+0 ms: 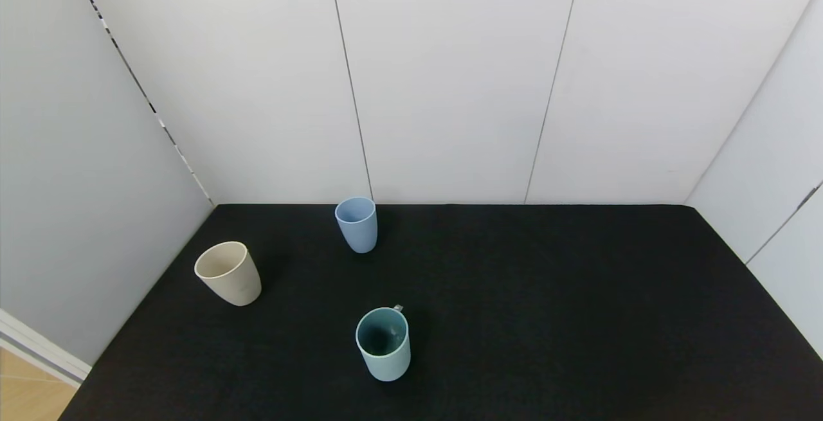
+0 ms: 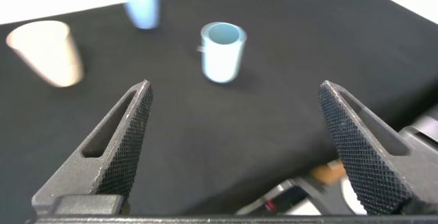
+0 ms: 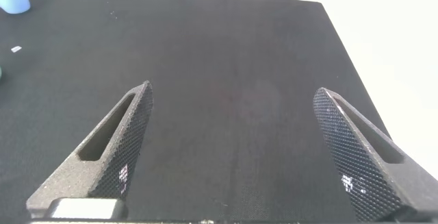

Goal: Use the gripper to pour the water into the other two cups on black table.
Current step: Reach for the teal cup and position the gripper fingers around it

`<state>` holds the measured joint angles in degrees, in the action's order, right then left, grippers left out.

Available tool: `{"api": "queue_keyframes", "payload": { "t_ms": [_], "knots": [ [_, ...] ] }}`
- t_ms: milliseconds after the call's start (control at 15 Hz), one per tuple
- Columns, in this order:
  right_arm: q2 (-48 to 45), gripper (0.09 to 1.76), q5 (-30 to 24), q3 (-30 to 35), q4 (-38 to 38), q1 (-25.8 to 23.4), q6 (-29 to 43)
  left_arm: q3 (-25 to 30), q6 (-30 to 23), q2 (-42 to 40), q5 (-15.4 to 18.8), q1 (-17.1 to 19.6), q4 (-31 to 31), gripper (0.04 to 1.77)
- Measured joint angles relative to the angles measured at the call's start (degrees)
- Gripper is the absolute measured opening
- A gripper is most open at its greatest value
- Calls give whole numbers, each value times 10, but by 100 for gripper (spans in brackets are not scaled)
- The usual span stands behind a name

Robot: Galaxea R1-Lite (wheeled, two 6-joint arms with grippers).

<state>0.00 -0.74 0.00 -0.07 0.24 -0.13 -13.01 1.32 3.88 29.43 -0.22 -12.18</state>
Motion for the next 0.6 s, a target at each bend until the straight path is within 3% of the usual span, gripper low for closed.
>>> {"api": "queue_keyframes", "payload": {
  "t_ms": [333, 600],
  "knots": [
    [0, 171, 0, 0, 0, 0, 0, -33, 86, 155, 13, -57, 0, 172],
    [0, 171, 0, 0, 0, 0, 0, -40, 163, 304, 10, -93, 56, 172]
  ]
}}
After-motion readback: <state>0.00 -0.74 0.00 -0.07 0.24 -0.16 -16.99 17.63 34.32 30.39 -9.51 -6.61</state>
